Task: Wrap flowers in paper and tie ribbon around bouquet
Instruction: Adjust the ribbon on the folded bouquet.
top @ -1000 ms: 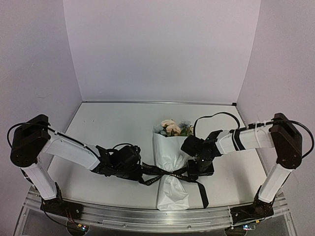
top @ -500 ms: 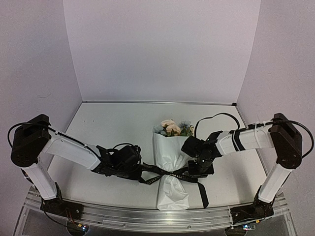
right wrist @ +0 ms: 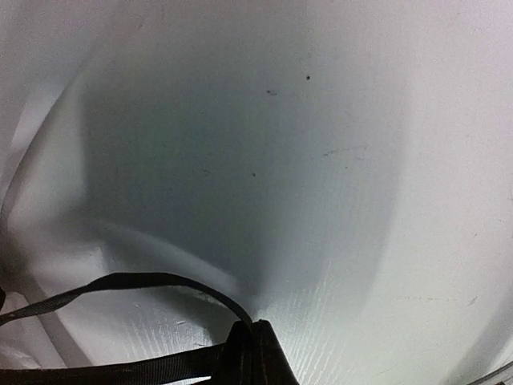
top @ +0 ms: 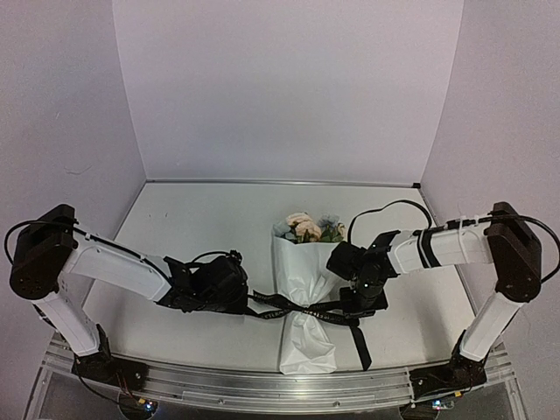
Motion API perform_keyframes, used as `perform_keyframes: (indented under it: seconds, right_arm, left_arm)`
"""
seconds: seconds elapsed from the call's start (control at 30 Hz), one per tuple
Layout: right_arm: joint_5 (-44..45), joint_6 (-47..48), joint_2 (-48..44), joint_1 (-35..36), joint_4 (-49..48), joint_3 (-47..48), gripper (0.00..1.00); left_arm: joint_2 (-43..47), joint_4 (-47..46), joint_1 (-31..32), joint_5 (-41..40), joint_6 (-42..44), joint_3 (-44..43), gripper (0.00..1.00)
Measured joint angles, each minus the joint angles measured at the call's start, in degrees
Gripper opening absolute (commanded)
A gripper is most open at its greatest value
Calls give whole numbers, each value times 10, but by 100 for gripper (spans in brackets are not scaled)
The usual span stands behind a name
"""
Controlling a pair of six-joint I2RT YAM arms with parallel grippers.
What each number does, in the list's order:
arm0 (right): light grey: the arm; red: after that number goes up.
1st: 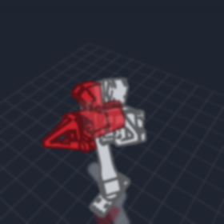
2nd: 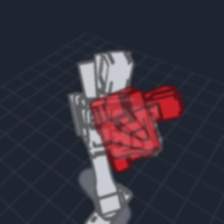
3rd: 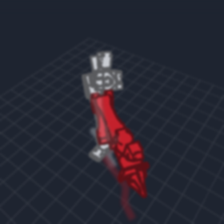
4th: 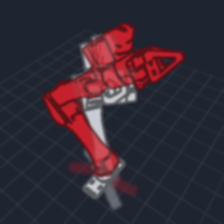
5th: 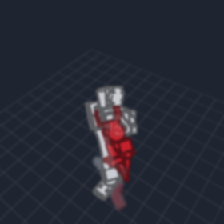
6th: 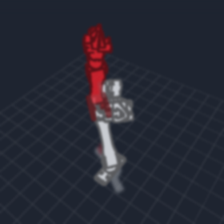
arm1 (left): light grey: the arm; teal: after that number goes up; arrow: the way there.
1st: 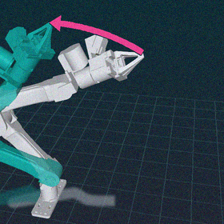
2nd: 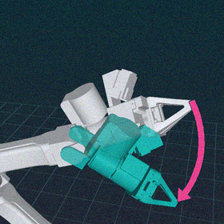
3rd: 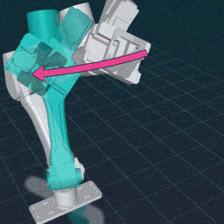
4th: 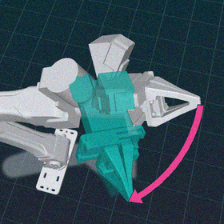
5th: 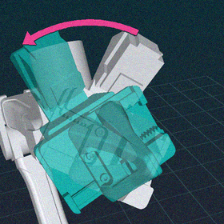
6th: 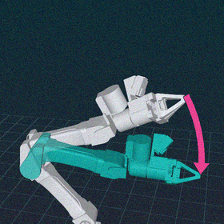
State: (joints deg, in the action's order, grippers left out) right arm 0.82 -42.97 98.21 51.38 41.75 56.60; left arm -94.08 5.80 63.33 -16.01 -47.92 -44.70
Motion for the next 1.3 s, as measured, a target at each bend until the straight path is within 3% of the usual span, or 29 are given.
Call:
perform_keyframes:
  seconds: [1.3]
  right_arm:
    - [-20, 27, -22, -45, 16, 0, 0]
  left_arm:
    - [78, 1, -72, 16, -46, 77, 0]
